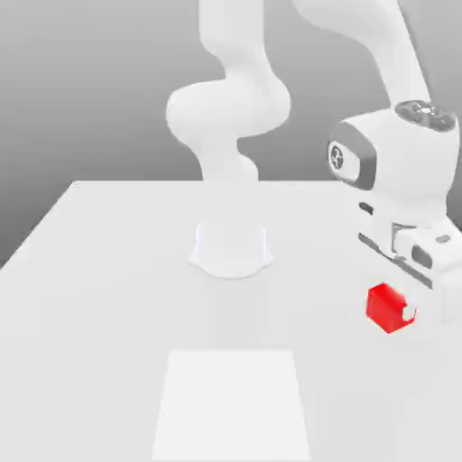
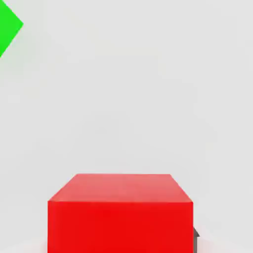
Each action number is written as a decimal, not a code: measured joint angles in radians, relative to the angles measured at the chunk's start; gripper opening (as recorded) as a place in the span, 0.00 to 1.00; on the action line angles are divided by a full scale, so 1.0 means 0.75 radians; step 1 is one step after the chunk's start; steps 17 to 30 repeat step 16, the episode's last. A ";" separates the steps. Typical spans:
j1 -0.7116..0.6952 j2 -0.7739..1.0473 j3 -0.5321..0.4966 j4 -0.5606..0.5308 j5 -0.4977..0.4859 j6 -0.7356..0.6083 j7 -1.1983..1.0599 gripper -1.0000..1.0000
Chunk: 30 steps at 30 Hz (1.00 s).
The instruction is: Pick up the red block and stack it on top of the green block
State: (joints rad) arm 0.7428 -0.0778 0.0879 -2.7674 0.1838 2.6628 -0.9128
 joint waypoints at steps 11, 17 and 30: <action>0.247 0.007 0.242 -0.185 -0.170 0.228 -0.200 0.00; 0.232 0.136 0.222 -0.181 -0.291 0.348 -0.117 1.00; 0.232 0.136 0.222 -0.181 -0.291 0.348 -0.117 1.00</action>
